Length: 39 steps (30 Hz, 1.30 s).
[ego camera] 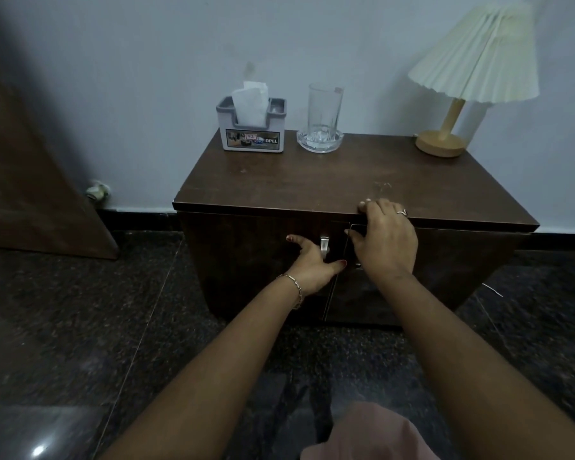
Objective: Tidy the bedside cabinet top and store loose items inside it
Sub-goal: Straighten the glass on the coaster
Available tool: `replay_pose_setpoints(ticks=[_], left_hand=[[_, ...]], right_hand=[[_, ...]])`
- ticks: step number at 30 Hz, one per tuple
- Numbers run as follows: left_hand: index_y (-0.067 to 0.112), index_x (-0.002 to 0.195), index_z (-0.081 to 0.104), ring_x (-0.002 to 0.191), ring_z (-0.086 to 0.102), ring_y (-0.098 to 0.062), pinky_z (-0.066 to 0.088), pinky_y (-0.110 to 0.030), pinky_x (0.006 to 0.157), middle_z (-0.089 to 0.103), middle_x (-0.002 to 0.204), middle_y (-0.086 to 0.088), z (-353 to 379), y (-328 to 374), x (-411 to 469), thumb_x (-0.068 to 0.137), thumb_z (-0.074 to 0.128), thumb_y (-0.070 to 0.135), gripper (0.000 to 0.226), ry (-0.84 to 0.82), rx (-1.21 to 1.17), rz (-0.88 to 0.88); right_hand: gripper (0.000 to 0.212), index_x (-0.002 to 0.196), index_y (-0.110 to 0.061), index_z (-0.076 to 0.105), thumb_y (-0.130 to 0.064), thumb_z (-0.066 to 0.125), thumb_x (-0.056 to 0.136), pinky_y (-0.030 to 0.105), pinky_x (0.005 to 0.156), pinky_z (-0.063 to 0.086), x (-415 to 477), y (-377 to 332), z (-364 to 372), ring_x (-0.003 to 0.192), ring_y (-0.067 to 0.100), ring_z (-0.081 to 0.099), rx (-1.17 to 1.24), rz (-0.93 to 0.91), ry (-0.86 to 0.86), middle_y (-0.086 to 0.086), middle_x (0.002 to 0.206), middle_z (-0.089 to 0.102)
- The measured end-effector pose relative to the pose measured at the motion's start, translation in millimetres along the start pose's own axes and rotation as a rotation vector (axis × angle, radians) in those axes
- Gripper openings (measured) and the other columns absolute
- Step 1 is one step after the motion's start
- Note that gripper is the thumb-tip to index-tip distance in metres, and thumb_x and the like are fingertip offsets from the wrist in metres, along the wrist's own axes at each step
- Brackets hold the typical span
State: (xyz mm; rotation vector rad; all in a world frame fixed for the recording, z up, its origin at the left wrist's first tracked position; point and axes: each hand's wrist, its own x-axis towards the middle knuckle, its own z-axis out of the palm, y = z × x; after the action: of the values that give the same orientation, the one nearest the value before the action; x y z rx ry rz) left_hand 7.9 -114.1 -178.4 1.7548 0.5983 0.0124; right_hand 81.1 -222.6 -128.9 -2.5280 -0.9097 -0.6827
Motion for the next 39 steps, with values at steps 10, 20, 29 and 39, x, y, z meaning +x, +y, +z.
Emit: replay_pose_setpoints(ticks=[10, 20, 29, 39], left_hand=[[0.009, 0.129, 0.051, 0.088, 0.059, -0.02, 0.044, -0.031, 0.077, 0.065, 0.097, -0.005, -26, 18, -24, 0.087, 0.062, 0.024, 0.046, 0.034, 0.141, 0.024], [0.02, 0.082, 0.062, 0.065, 0.059, -0.008, 0.046, -0.023, 0.064, 0.067, 0.077, 0.009, -79, 61, -45, 0.085, 0.057, 0.012, 0.01, 0.311, -0.017, 0.214], [0.013, 0.123, 0.054, 0.116, 0.054, -0.016, 0.043, -0.027, 0.099, 0.057, 0.123, -0.003, -107, 91, -34, 0.086, 0.063, 0.017, 0.038, 0.332, -0.161, 0.242], [0.008, 0.139, 0.041, 0.133, 0.042, -0.022, 0.033, -0.032, 0.112, 0.043, 0.145, -0.011, -102, 116, 38, 0.087, 0.062, 0.017, 0.057, 0.341, -0.067, 0.21]], right_hand=[[0.047, 0.115, -0.011, 0.06, -0.012, 0.077, 0.071, 0.037, 0.082, 0.049, 0, -4, -14, 0.103, 0.027, 0.058, -0.072, -0.043, -0.107, 0.008, 0.111, 0.062], [0.042, 0.116, -0.017, 0.057, -0.021, 0.066, 0.076, 0.039, 0.089, 0.047, 26, -28, -46, 0.111, 0.027, 0.05, -0.201, -0.12, -0.426, 0.006, 0.119, 0.049], [0.045, 0.13, -0.015, 0.051, -0.023, 0.056, 0.086, 0.04, 0.094, 0.047, 75, -50, -76, 0.122, 0.028, 0.046, -0.16, -0.071, -0.477, 0.007, 0.13, 0.046], [0.059, 0.132, -0.007, 0.047, -0.039, 0.061, 0.085, 0.037, 0.104, 0.04, 140, -34, -17, 0.129, 0.028, 0.044, 0.149, 0.116, -0.413, 0.011, 0.137, 0.048]])
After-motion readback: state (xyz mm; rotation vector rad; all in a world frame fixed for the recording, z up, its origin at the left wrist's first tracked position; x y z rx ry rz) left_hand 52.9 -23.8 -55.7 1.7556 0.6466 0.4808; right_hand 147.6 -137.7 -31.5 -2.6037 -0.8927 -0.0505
